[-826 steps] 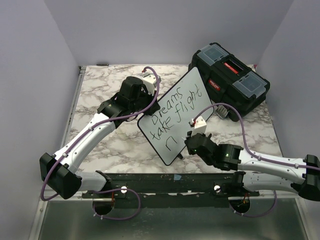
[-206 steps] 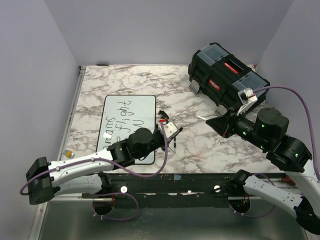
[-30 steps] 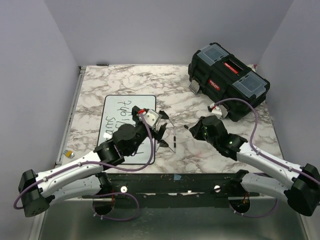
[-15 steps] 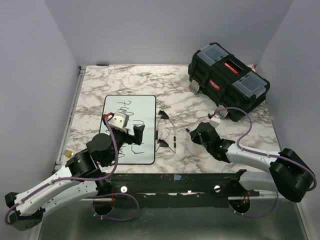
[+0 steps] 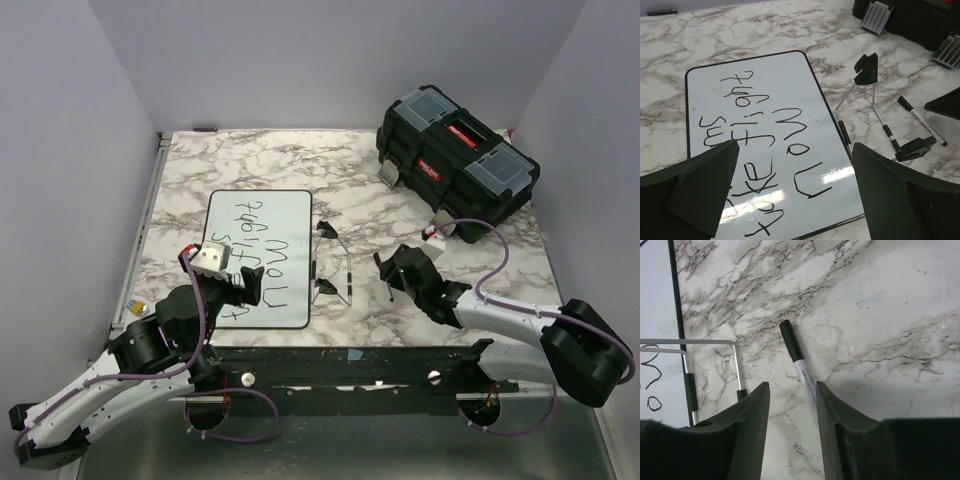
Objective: Write a sentence on the whiteboard
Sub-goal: Place the whiteboard marker at the center of the board, then reset both arms
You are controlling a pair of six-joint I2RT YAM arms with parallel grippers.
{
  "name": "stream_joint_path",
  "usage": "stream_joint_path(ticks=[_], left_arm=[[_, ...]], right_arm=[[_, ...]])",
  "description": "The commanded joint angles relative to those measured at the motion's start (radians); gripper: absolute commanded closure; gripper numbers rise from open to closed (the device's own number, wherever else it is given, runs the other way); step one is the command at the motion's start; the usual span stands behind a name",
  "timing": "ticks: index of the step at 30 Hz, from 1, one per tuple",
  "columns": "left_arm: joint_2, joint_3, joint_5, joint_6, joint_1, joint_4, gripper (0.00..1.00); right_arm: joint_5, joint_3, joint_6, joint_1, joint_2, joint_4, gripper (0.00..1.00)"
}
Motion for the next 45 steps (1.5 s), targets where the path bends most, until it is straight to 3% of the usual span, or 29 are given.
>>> stream_joint_path(ticks=[1,9,16,22,26,35,45], left_arm=[[-0.038,-0.022,-0.036,0.003,0.003,-0.014,0.01],[-0.032,-0.018,-0.023,0.009,0.003,-0.017,0.01],[-0.029,-0.022,-0.012,0.018,0.003,-0.010,0.02],[-0.032,-0.025,-0.005,0.034,0.003,0.001,0.01],[-0.035,-0.025,-0.002,0.036,0.003,0.003,0.02],[-0.020,-0.022,0.000,0.038,0.003,0.006,0.01],[-0.014,-0.020,-0.004,0.039,0.003,0.004,0.01]], right_arm=[[0.060,-0.001,0.025,0.003,-0.035,-0.063,0.52],[0.099,0.040,-0.032,0.003,-0.130,-0.169,0.26],[0.089,0.131,-0.194,0.003,-0.249,-0.258,0.23],[-0.024,0.166,-0.287,0.003,-0.420,-0.255,0.20],[-0.061,0.189,-0.257,0.003,-0.512,-0.297,0.01],[-0.070,0.181,-0.200,0.003,-0.692,-0.462,0.00],[-0.120,0.127,-0.183,0.003,-0.878,-0.489,0.00]])
